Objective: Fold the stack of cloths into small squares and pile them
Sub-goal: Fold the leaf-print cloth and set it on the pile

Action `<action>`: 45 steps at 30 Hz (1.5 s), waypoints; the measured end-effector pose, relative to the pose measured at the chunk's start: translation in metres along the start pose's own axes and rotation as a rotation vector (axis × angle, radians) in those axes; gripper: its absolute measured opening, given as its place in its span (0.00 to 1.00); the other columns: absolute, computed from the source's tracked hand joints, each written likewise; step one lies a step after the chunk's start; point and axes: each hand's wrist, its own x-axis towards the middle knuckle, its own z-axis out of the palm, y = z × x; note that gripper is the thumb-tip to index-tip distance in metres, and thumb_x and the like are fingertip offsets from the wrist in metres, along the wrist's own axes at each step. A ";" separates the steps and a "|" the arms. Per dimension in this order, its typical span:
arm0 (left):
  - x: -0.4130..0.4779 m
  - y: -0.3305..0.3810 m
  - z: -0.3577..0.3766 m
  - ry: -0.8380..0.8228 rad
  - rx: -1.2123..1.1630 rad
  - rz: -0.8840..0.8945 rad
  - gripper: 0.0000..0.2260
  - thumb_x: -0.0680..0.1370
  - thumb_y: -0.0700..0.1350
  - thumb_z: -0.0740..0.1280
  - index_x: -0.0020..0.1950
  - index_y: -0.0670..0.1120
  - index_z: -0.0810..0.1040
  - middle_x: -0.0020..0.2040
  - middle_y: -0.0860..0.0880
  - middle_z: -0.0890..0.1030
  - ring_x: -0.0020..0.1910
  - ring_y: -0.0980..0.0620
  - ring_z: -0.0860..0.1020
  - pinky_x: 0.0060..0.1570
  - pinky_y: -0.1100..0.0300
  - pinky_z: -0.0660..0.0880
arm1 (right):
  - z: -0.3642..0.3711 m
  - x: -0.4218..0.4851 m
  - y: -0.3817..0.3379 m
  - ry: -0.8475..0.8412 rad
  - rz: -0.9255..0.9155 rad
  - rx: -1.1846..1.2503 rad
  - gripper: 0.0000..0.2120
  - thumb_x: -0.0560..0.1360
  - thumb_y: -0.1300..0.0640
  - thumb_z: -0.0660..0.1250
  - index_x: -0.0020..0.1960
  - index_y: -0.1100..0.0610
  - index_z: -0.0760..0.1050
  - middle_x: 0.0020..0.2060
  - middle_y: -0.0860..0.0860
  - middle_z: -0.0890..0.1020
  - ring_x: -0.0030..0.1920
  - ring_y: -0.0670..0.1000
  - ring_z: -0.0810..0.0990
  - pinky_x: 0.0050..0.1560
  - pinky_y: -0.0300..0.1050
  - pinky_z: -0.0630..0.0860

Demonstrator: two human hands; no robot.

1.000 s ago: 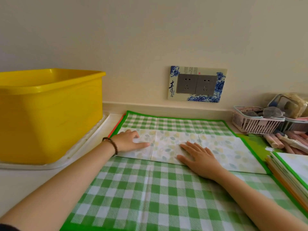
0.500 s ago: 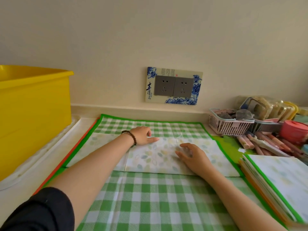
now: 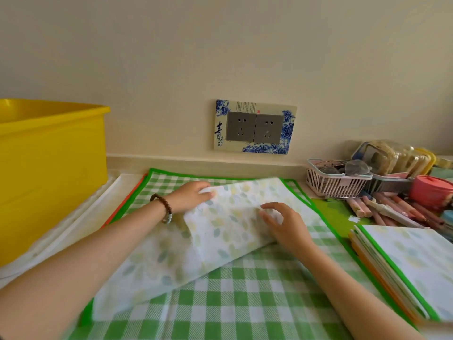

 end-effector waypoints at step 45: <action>-0.170 -0.005 0.009 -0.412 0.414 0.181 0.36 0.72 0.66 0.61 0.76 0.61 0.49 0.70 0.68 0.48 0.68 0.69 0.45 0.68 0.66 0.39 | -0.054 -0.081 0.013 -0.435 -0.469 -0.590 0.21 0.81 0.48 0.52 0.73 0.41 0.58 0.73 0.38 0.57 0.73 0.45 0.60 0.71 0.39 0.56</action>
